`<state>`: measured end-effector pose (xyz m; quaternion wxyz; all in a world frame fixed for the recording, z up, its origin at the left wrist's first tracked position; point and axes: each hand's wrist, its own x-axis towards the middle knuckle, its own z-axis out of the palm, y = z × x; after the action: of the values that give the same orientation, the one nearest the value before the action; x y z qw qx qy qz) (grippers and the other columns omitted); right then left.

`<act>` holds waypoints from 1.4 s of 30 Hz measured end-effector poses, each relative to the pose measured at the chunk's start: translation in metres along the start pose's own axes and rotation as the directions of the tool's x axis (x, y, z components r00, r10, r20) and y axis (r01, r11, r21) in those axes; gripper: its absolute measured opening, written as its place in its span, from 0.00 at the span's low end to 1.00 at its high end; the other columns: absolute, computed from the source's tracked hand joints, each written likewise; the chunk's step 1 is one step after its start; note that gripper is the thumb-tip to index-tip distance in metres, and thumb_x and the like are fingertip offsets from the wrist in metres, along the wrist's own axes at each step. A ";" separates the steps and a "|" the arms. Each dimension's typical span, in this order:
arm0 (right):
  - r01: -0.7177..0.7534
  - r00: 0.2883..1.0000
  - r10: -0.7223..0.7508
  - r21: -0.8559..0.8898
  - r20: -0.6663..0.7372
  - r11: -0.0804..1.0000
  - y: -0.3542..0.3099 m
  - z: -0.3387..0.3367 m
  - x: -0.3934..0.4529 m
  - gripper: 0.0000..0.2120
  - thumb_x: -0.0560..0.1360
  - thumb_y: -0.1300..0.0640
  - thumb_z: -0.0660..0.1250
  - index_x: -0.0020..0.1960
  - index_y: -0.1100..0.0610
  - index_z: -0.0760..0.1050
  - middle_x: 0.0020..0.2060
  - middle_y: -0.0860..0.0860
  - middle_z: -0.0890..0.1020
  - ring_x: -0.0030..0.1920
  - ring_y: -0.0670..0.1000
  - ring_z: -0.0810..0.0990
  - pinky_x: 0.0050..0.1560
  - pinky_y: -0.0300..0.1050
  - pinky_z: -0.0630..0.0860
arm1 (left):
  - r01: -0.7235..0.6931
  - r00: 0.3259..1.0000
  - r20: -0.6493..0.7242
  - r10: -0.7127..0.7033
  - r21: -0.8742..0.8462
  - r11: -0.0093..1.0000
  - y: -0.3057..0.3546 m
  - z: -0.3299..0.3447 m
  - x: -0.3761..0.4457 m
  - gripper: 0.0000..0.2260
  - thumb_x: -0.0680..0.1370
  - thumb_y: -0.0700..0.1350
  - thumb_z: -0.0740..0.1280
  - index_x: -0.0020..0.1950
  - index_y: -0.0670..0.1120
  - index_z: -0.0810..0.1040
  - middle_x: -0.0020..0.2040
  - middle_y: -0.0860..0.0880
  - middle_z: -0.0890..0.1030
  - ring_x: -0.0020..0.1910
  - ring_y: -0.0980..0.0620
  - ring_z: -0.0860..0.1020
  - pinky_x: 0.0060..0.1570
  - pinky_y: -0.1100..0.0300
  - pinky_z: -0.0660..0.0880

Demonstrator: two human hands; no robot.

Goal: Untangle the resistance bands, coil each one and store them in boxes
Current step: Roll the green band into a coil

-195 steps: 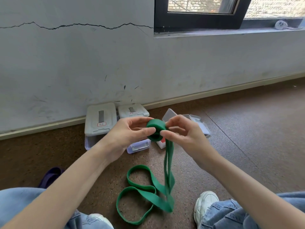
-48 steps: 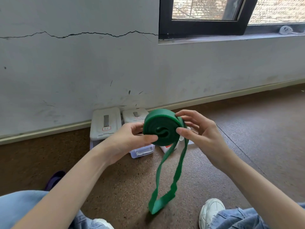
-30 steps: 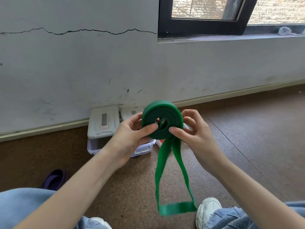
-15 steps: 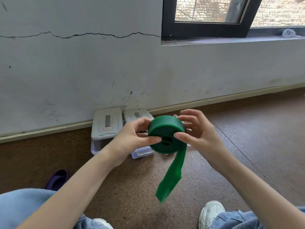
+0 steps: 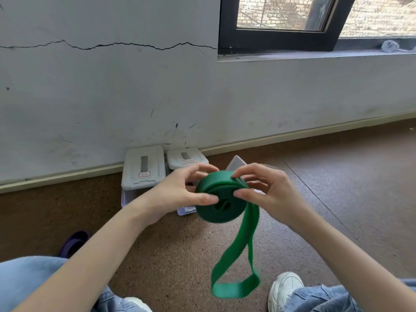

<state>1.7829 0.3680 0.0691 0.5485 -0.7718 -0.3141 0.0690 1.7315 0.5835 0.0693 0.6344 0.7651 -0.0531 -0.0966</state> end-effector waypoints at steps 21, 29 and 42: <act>-0.122 0.992 0.127 0.151 -0.026 0.981 0.006 -0.001 -0.006 0.15 0.66 0.62 0.74 0.47 0.44 0.79 0.45 0.46 0.83 0.44 0.50 0.83 0.44 0.45 0.81 | 0.025 0.999 -0.034 -0.032 -0.206 0.978 -0.018 0.006 0.003 0.16 0.70 0.40 0.72 0.57 0.50 0.77 0.51 0.53 0.83 0.51 0.53 0.82 0.42 0.66 0.78; -0.105 0.994 0.108 0.118 -0.019 0.987 0.011 0.008 -0.006 0.18 0.65 0.64 0.75 0.50 0.50 0.75 0.50 0.46 0.82 0.50 0.45 0.82 0.51 0.44 0.80 | 0.014 0.999 -0.027 -0.018 -0.132 0.991 -0.023 0.013 -0.001 0.18 0.70 0.37 0.72 0.58 0.48 0.78 0.52 0.51 0.83 0.50 0.52 0.82 0.45 0.62 0.79; -0.076 0.997 0.077 -0.027 0.030 0.997 0.015 0.006 -0.006 0.17 0.69 0.62 0.72 0.49 0.42 0.78 0.47 0.43 0.81 0.50 0.46 0.80 0.52 0.44 0.79 | 0.097 0.993 0.066 -0.095 -0.020 0.995 -0.025 -0.002 0.002 0.18 0.70 0.44 0.74 0.57 0.57 0.77 0.51 0.60 0.82 0.50 0.58 0.81 0.41 0.68 0.77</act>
<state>1.7811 0.3669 0.0522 0.5306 -0.7891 -0.2936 0.0980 1.7331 0.5898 0.0454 0.6359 0.7557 -0.0358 -0.1524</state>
